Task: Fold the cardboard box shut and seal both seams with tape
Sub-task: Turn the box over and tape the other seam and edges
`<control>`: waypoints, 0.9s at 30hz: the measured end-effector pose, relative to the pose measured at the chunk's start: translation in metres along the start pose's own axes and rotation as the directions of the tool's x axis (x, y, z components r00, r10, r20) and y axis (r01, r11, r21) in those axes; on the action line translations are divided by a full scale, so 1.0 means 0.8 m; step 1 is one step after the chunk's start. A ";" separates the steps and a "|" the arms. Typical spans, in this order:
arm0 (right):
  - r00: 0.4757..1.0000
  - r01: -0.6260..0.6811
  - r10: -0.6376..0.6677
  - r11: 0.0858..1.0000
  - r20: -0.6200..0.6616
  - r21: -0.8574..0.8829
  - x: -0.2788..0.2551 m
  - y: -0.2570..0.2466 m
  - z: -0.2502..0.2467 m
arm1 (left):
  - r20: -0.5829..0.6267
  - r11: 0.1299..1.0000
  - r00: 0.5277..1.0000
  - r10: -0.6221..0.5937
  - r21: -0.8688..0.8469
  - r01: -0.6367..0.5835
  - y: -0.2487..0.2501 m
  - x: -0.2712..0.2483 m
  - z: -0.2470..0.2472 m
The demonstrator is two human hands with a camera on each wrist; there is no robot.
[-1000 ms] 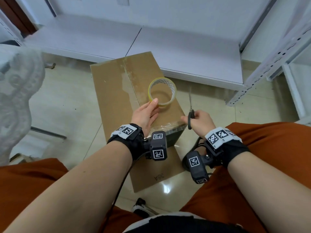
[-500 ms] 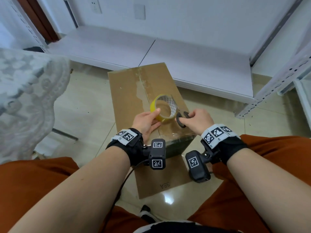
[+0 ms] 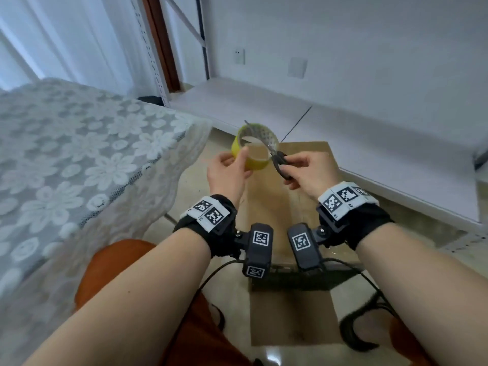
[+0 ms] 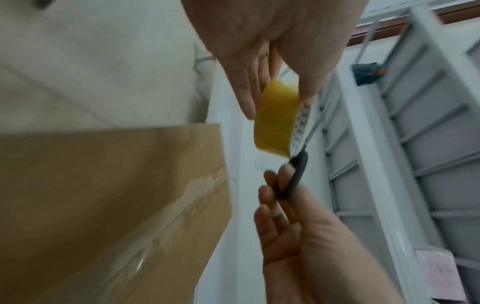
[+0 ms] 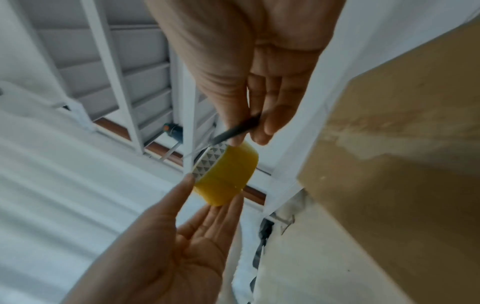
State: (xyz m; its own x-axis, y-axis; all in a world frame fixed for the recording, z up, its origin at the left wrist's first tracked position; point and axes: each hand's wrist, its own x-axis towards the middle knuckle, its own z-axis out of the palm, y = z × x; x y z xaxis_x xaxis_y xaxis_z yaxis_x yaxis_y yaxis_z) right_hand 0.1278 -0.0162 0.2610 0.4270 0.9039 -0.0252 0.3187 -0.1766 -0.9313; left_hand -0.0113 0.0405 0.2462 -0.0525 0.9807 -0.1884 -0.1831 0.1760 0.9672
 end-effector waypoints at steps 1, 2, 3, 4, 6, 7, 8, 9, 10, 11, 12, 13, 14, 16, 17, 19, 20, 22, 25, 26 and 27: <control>1.000 0.021 -0.021 1.000 0.003 0.017 0.004 -0.016 0.015 | -0.064 0.998 0.996 0.067 0.003 -0.067 0.014 0.006 -0.010; 0.999 0.042 -0.042 0.999 0.002 0.026 0.008 -0.031 0.030 | -0.121 0.992 0.985 0.126 0.001 -0.126 0.028 0.012 -0.020; 0.998 0.063 -0.063 0.998 -0.005 0.023 0.013 -0.044 0.042 | -0.167 0.983 0.970 0.179 -0.002 -0.182 0.040 0.017 -0.029; 0.996 0.085 -0.085 0.996 -0.006 0.019 0.017 -0.056 0.056 | -0.209 0.973 0.951 0.228 0.007 -0.232 0.051 0.023 -0.041; 0.993 0.117 -0.117 0.993 0.005 0.018 0.026 -0.076 0.084 | -0.288 0.951 0.908 0.304 0.047 -0.304 0.072 0.033 -0.066; 0.992 0.128 -0.128 0.992 0.013 0.022 0.030 -0.083 0.096 | -0.327 0.944 0.886 0.328 0.076 -0.321 0.082 0.039 -0.077; 0.990 0.138 -0.139 0.990 0.029 0.021 0.034 -0.091 0.109 | -0.368 0.937 0.863 0.346 0.094 -0.335 0.091 0.046 -0.091; 0.988 0.147 -0.147 0.989 0.048 0.017 0.038 -0.098 0.120 | -0.409 0.932 0.839 0.358 0.103 -0.347 0.099 0.055 -0.105; 0.985 0.158 -0.159 0.987 0.071 0.011 0.042 -0.105 0.132 | -0.451 0.932 0.818 0.356 0.111 -0.345 0.106 0.064 -0.118; 0.981 0.168 -0.168 0.986 0.096 0.005 0.045 -0.113 0.144 | -0.490 0.934 0.798 0.351 0.120 -0.337 0.112 0.073 -0.132; 0.978 0.178 -0.177 0.984 0.110 -0.002 0.048 -0.119 0.154 | -0.526 0.941 0.783 0.332 0.125 -0.315 0.116 0.081 -0.143; 0.975 0.187 -0.184 0.982 0.121 -0.008 0.051 -0.126 0.165 | -0.557 0.948 0.771 0.310 0.122 -0.294 0.119 0.088 -0.155; 0.973 0.196 -0.192 0.981 0.130 -0.015 0.054 -0.132 0.175 | -0.584 0.957 0.761 0.283 0.120 -0.264 0.120 0.094 -0.164; 0.966 0.214 -0.208 0.976 0.156 -0.027 0.059 -0.143 0.194 | -0.633 0.966 0.730 0.257 0.146 -0.213 0.121 0.103 -0.180; 0.960 0.224 -0.214 0.974 0.182 -0.036 0.060 -0.148 0.202 | -0.653 0.968 0.714 0.252 0.159 -0.196 0.122 0.107 -0.187; 0.936 0.245 -0.223 0.968 0.272 -0.050 0.061 -0.154 0.214 | -0.683 0.973 0.694 0.228 0.191 -0.132 0.123 0.113 -0.198; 0.920 0.255 -0.225 0.965 0.321 -0.054 0.060 -0.156 0.218 | -0.696 0.972 0.685 0.214 0.218 -0.082 0.124 0.113 -0.202; 0.889 0.277 -0.233 0.959 0.394 -0.060 0.056 -0.155 0.223 | -0.721 0.966 0.666 0.190 0.260 0.005 0.125 0.113 -0.207; 0.879 0.297 -0.248 0.953 0.408 -0.061 0.051 -0.149 0.219 | -0.703 0.944 0.658 0.270 0.327 -0.038 0.125 0.104 -0.200; 0.882 0.294 -0.247 0.954 0.402 -0.060 0.050 -0.145 0.214 | -0.672 0.926 0.658 0.340 0.361 -0.110 0.126 0.098 -0.192; 0.883 0.291 -0.243 0.955 0.402 -0.062 0.048 -0.140 0.207 | -0.623 0.893 0.655 0.428 0.402 -0.202 0.127 0.092 -0.182</control>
State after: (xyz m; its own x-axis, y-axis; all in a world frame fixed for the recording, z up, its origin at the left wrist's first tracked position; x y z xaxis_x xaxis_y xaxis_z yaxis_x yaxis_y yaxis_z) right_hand -0.0312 0.1029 0.3040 -0.0411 0.9975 0.0581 0.4812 0.0707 -0.8737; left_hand -0.1769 0.1179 0.3060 -0.7240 0.6645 0.1850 0.2421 -0.0063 0.9702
